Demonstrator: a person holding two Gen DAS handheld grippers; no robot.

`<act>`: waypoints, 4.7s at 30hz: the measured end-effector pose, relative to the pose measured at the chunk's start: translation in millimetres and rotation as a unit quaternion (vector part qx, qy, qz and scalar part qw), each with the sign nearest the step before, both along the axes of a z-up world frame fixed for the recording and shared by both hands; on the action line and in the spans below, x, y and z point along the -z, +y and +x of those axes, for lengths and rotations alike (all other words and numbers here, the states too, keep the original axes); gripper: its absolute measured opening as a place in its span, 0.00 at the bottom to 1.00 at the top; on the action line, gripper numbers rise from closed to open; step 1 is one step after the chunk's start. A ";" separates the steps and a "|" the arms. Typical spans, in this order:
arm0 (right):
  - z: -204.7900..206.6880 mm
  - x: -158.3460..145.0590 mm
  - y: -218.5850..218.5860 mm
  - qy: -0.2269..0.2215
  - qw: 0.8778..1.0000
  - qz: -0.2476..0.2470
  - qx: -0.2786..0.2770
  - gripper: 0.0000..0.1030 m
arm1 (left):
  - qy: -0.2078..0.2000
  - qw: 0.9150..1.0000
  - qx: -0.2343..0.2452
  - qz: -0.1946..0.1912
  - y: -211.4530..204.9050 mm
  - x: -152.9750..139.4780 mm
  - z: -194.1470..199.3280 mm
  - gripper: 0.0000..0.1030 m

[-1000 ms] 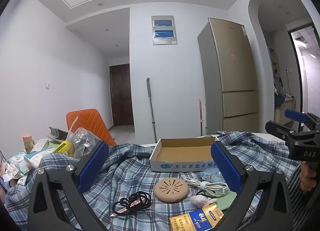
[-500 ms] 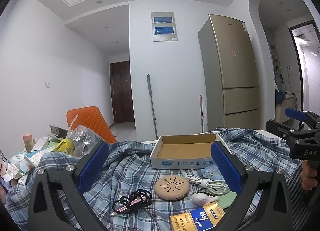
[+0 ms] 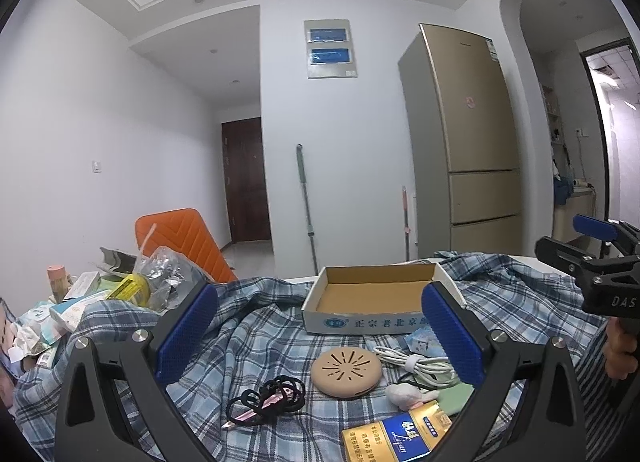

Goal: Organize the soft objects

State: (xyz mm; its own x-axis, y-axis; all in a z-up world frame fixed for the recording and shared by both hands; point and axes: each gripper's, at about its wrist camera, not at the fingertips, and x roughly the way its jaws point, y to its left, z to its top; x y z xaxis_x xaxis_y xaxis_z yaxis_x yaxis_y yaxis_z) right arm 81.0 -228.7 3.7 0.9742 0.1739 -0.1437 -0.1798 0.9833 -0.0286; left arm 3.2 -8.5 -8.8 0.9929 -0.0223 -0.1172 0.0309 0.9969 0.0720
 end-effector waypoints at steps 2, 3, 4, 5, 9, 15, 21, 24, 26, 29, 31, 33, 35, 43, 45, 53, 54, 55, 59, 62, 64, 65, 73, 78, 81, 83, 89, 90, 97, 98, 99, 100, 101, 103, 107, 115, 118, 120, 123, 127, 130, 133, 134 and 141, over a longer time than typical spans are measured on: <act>-0.2 -0.1 0.1 0.000 1.000 0.000 0.000 1.00 | 0.000 1.000 0.003 -0.003 0.7 0.0 -0.3 1.00; -0.2 0.0 0.0 0.001 1.000 0.000 0.000 1.00 | 0.003 1.000 0.004 -0.002 0.4 0.1 0.3 1.00; -0.2 0.0 0.1 0.001 1.000 0.000 0.000 1.00 | 0.005 1.000 0.005 -0.002 -0.4 0.2 1.0 1.00; -0.3 -0.2 0.1 0.001 1.000 0.001 0.000 1.00 | 0.006 1.000 0.006 -0.001 -1.1 0.2 1.2 1.00; -0.3 -0.2 0.0 0.002 1.000 0.002 0.000 1.00 | 0.006 1.000 0.007 -0.001 -2.1 0.0 0.9 1.00; -0.2 -0.3 -0.3 0.003 1.000 0.001 0.000 1.00 | 0.007 1.000 0.004 -0.003 -1.6 -0.7 0.4 1.00; 0.2 -0.2 -1.0 0.003 1.000 0.002 0.000 1.00 | 0.016 1.000 0.006 0.002 -4.1 -0.1 3.4 1.00; 0.5 -0.2 -1.1 0.005 1.000 0.003 0.001 1.00 | 0.014 1.000 0.006 -0.006 -0.6 -1.5 2.8 1.00; -0.2 -0.6 -0.6 0.005 1.000 0.002 0.003 1.00 | 0.015 1.000 0.007 -0.016 4.0 -4.9 1.6 1.00; 0.8 -3.8 -0.2 0.004 1.000 0.002 0.002 1.00 | 0.018 0.999 0.018 -0.026 8.4 -12.7 0.7 1.00; 2.6 -8.5 0.7 0.010 1.000 0.001 -0.004 1.00 | 0.025 0.999 0.013 -0.021 9.1 -17.5 0.1 1.00; 6.0 -13.7 0.8 0.024 1.000 0.008 -0.015 1.00 | 0.041 0.999 0.011 -0.026 12.6 -23.9 1.7 1.00; 9.8 -21.2 1.9 0.046 0.999 0.010 -0.020 1.00 | 0.057 0.998 0.007 -0.024 15.8 -31.6 2.7 1.00; 23.0 -35.9 -0.6 0.117 0.992 0.020 -0.032 1.00 | 0.184 0.982 0.034 -0.036 23.4 -30.1 23.1 1.00; 23.8 -32.0 -2.7 0.121 0.992 0.020 -0.030 1.00 | 0.217 0.976 0.015 -0.028 18.7 -21.2 26.9 1.00; 43.5 -0.4 -1.6 0.179 0.984 0.007 -0.020 0.97 | 0.281 0.958 0.003 -0.059 -0.8 8.6 29.9 1.00; 45.8 1.6 -1.7 0.187 0.982 0.002 -0.020 0.97 | 0.288 0.956 0.004 -0.058 -4.1 10.0 32.4 1.00; 48.5 4.0 -1.8 0.196 0.980 -0.003 -0.021 0.97 | 0.299 0.952 0.009 -0.059 -8.3 11.9 35.9 1.00; 57.5 14.6 -6.2 0.225 0.974 -0.009 -0.013 0.96 | 0.348 0.933 0.025 -0.085 -18.1 28.5 55.2 1.00; 64.1 22.1 -8.9 0.248 0.969 -0.010 -0.014 0.94 | 0.365 0.927 0.014 -0.082 -22.8 44.4 69.6 1.00; 69.4 25.7 -10.0 0.263 0.965 -0.011 -0.020 0.90 | 0.378 0.922 0.015 -0.083 -25.0 55.1 74.5 1.00; 72.6 27.3 -11.1 0.271 0.962 -0.010 -0.023 0.89 | 0.381 0.920 0.017 -0.084 -25.7 60.6 74.9 1.00; 99.8 57.9 -6.6 0.357 0.932 -0.021 -0.059 0.79 | 0.379 0.923 0.017 -0.059 -29.3 71.8 71.1 1.00; 108.4 75.8 -5.0 0.389 0.919 -0.027 -0.051 0.66 | 0.383 0.922 0.028 -0.057 -32.7 73.8 70.9 1.00; 111.0 80.8 -3.0 0.403 0.913 -0.032 -0.059 0.63 | 0.397 0.915 0.027 -0.066 -29.9 78.9 75.0 1.00; 111.3 82.4 0.8 0.405 0.911 -0.043 -0.059 0.63 | 0.399 0.914 0.025 -0.066 -30.1 79.8 75.0 1.00; 115.1 90.9 4.4 0.426 0.901 -0.050 -0.067 0.45 | 0.393 0.917 0.030 -0.067 -30.9 78.8 73.1 1.00; 114.9 91.0 3.2 0.425 0.902 -0.045 -0.068 0.44 | 0.393 0.917 0.031 -0.068 -31.0 78.8 73.0 1.00; 103.6 81.3 6.5 0.385 0.919 -0.053 -0.063 0.44 | 0.391 0.917 0.041 -0.064 -35.0 77.9 71.6 1.00; 102.7 80.5 7.4 0.382 0.920 -0.055 -0.065 0.44 | 0.393 0.916 0.042 -0.064 -35.3 78.6 72.4 1.00; 102.2 80.1 7.8 0.380 0.921 -0.056 -0.066 0.44 | 0.397 0.914 0.043 -0.063 -35.5 80.2 73.4 1.00; 102.3 80.0 8.0 0.380 0.921 -0.055 -0.066 0.44 | 0.401 0.913 0.044 -0.063 -35.8 81.5 74.3 1.00; 102.7 79.8 7.2 0.381 0.921 -0.054 -0.068 0.44 | 0.404 0.911 0.045 -0.062 -36.4 82.5 75.2 1.00; 103.4 80.0 5.8 0.382 0.920 -0.049 -0.069 0.44 | 0.406 0.911 0.051 -0.058 -38.9 83.5 75.8 1.00; 103.3 80.1 6.0 0.382 0.920 -0.046 -0.075 0.44 | 0.412 0.909 0.060 -0.033 -49.4 86.1 75.4 1.00; 100.7 78.6 6.1 0.377 0.922 -0.044 -0.079 0.44 | 0.409 0.911 0.057 -0.025 -50.7 87.1 73.2 0.90; 98.5 76.0 5.0 0.368 0.926 -0.040 -0.079 0.44 | 0.378 0.924 0.063 -0.022 -51.1 77.7 64.6 0.90; 95.4 72.7 3.3 0.358 0.930 -0.033 -0.083 0.44 | 0.343 0.937 0.066 -0.025 -49.7 67.7 55.2 0.90; 86.8 64.8 0.7 0.328 0.941 -0.026 -0.081 0.44 | 0.279 0.957 0.075 -0.018 -52.3 51.6 35.1 0.90; 69.2 49.0 -3.3 0.269 0.960 -0.017 -0.079 0.44 | 0.202 0.977 0.070 -0.010 -54.2 34.2 12.2 0.90; 58.5 39.8 -5.7 0.233 0.969 -0.010 -0.079 0.44 | 0.167 0.984 0.057 -0.029 -46.3 24.6 4.9 0.90; 48.9 31.1 -6.6 0.202 0.976 -0.002 -0.084 0.44 | 0.145 0.987 0.057 -0.038 -41.8 17.1 -2.0 0.90; 44.9 27.7 -7.0 0.190 0.978 -0.002 -0.083 0.44 | 0.136 0.988 0.057 -0.039 -40.7 13.2 -5.0 0.90; 16.1 -1.5 -5.9 0.094 0.993 -0.003 -0.064 0.44 | 0.026 0.996 0.073 -0.039 -32.1 -37.2 -18.6 0.90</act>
